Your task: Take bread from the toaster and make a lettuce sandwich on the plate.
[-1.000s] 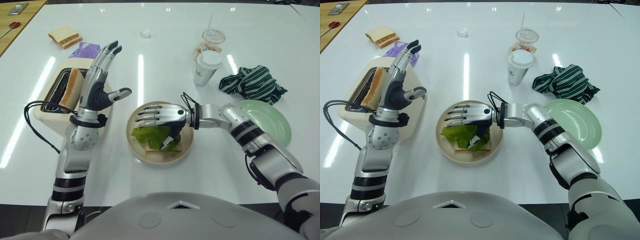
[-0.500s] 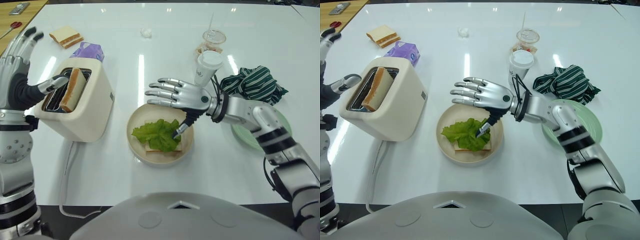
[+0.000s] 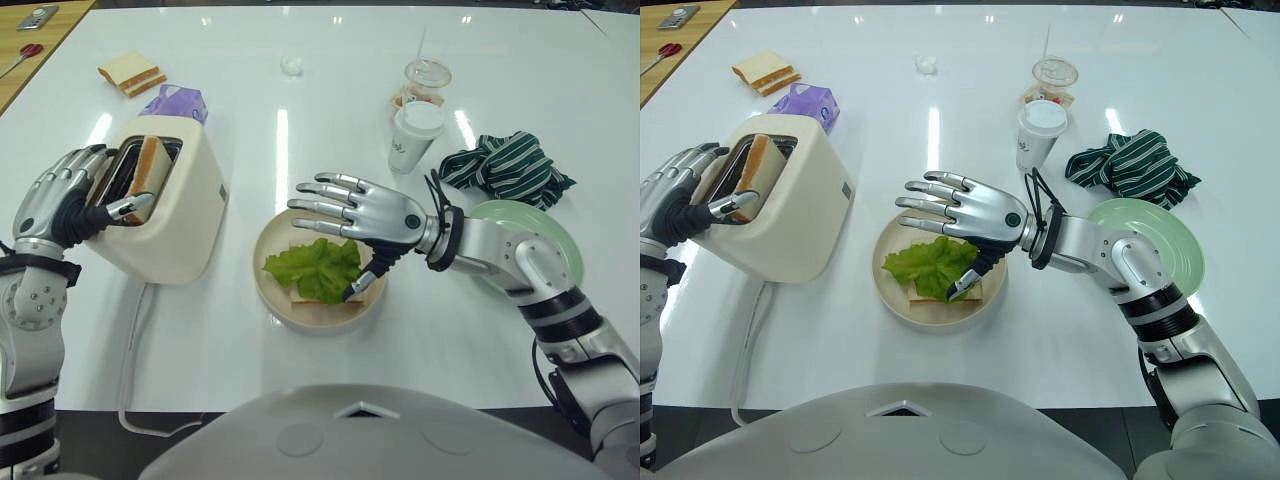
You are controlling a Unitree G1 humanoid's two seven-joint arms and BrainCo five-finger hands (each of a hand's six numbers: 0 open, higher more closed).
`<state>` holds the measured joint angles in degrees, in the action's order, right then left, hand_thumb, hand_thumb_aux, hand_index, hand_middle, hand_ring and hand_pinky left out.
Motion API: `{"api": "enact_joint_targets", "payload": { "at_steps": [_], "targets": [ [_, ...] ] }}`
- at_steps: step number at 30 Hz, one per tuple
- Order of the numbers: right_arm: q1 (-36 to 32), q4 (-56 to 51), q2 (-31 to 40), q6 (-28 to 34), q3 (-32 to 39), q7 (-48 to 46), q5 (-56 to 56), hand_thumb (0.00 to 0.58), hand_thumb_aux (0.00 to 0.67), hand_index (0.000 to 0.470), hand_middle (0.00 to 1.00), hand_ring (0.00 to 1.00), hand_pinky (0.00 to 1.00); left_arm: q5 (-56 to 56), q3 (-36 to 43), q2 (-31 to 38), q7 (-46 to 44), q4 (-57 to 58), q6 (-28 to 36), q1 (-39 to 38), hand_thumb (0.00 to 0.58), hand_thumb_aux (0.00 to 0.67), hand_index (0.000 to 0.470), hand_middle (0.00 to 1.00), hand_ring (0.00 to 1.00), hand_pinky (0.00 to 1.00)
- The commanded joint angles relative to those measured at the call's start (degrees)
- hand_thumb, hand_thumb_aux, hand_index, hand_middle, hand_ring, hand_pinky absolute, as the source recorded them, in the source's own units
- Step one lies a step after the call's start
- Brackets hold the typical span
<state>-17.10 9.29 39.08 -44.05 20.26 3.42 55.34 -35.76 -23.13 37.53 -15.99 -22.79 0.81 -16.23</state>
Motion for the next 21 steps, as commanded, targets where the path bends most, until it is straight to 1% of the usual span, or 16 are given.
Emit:
{"api": "enact_joint_targets", "payload": {
  "at_steps": [1, 8, 12, 21],
  "targets": [
    [0.04, -0.41, -0.41, 0.30, -0.17, -0.58, 0.66, 0.000, 0.000, 0.000, 0.00, 0.00, 0.00, -0.30, 1.61, 0.64, -1.54, -0.62, 0.38, -1.20, 0.000, 0.000, 0.000, 0.00, 0.00, 0.00],
    [0.97, 0.15, -0.84, 0.86, -0.50, -0.77, 0.16, 0.000, 0.000, 0.000, 0.00, 0.00, 0.00, -0.22, -0.77, -0.26, -0.32, -4.87, 0.93, -2.02, 0.000, 0.000, 0.000, 0.00, 0.00, 0.00],
    [1.05, -0.09, -1.28, 1.16, -0.50, -0.71, -0.04, 0.000, 0.000, 0.000, 0.00, 0.00, 0.00, -1.12, -2.44, -2.25, 2.31, -7.36, 1.24, -3.34, 0.000, 0.000, 0.000, 0.00, 0.00, 0.00],
    [1.10, -0.92, -2.44, 1.79, -0.45, -0.31, 0.17, 0.000, 0.000, 0.000, 0.00, 0.00, 0.00, -6.30, 2.38, -6.06, 6.44, -8.03, 0.11, -6.58, 0.000, 0.000, 0.000, 0.00, 0.00, 0.00]
  ]
}}
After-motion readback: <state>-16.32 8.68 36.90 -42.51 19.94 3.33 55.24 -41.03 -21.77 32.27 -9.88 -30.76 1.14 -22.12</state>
